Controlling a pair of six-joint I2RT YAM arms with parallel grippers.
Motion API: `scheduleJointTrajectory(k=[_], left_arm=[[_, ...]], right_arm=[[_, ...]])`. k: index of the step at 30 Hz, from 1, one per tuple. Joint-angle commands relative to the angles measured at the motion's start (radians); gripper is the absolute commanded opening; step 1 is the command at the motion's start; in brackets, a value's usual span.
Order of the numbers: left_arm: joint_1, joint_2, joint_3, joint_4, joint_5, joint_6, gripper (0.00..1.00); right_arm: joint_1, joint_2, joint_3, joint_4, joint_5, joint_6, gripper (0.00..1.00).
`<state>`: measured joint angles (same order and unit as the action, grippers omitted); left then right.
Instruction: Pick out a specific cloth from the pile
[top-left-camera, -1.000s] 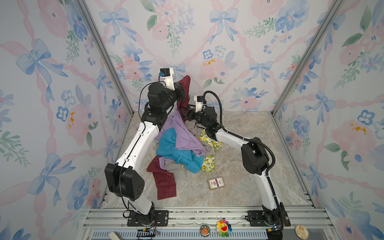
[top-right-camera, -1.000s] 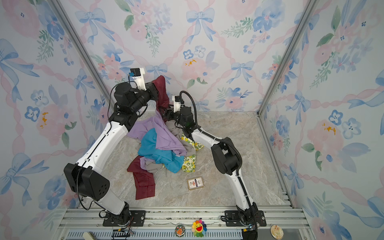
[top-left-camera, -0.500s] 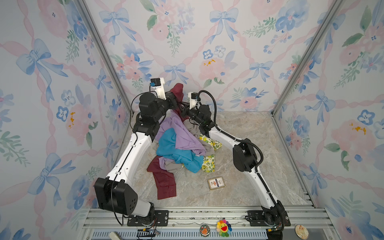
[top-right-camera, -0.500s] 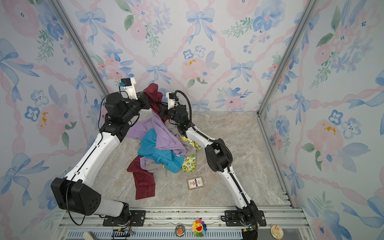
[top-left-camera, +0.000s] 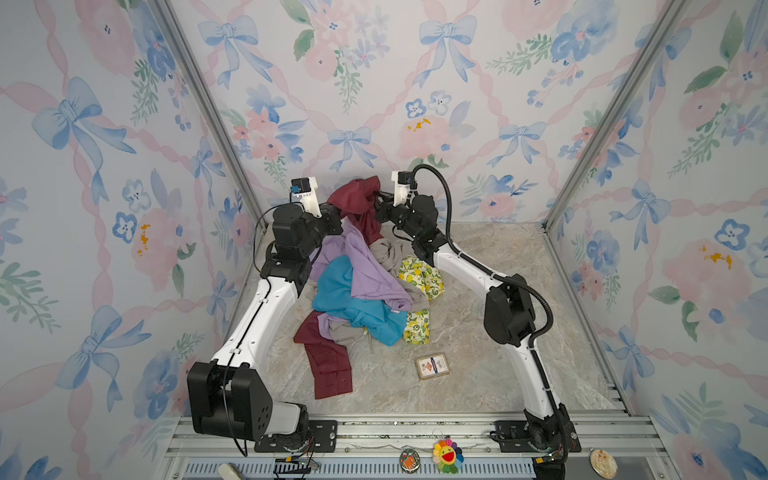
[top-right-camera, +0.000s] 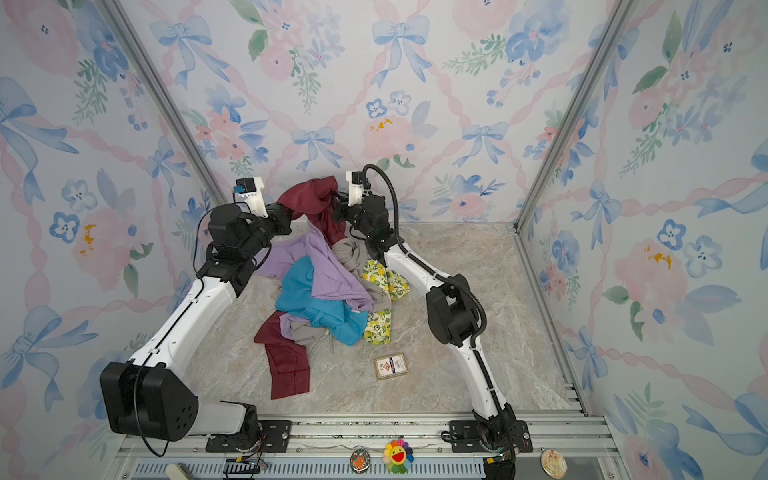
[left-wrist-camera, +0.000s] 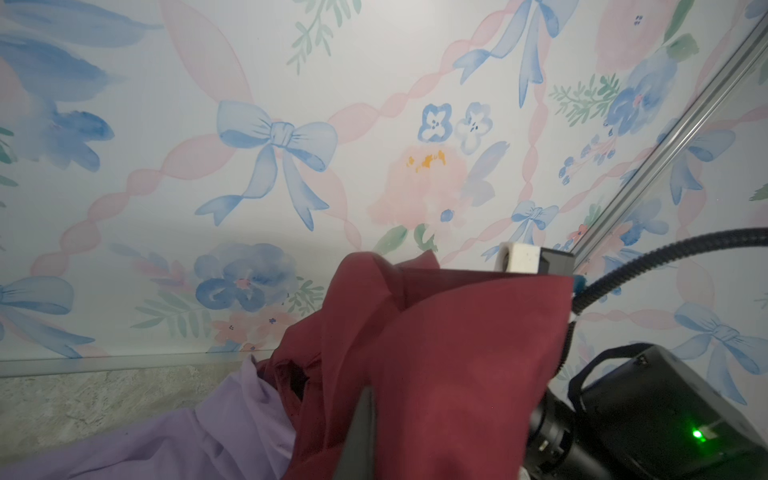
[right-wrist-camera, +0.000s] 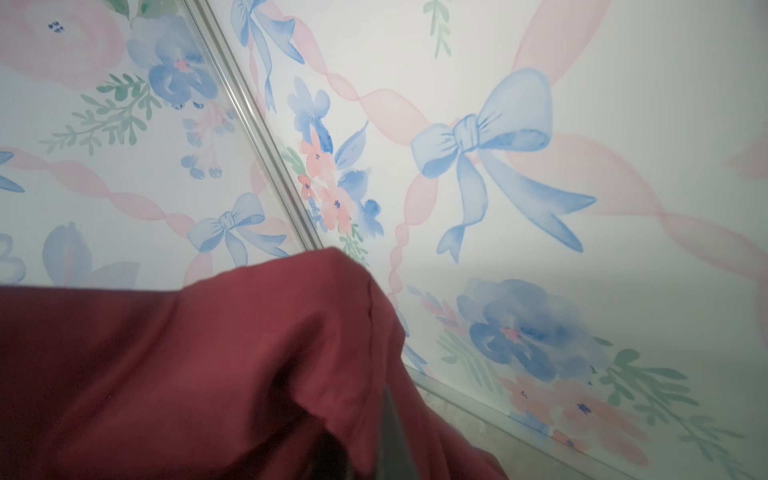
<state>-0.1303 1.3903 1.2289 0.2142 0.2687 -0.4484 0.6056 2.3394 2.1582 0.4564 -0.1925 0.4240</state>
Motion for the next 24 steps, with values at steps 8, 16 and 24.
scheduleJointTrajectory(k=[8,16,24], left_arm=[[0.004,-0.044,-0.101,0.094,-0.005,0.050,0.67],[-0.020,0.000,-0.133,0.186,0.088,0.077,0.74],[-0.173,0.171,-0.030,0.239,0.009,0.157,0.87]], right_arm=[[-0.009,-0.081,0.344,-0.224,0.000,-0.038,0.00],[0.019,-0.105,0.484,-0.322,-0.011,-0.068,0.00],[0.061,-0.226,0.342,-0.315,-0.014,-0.088,0.00]])
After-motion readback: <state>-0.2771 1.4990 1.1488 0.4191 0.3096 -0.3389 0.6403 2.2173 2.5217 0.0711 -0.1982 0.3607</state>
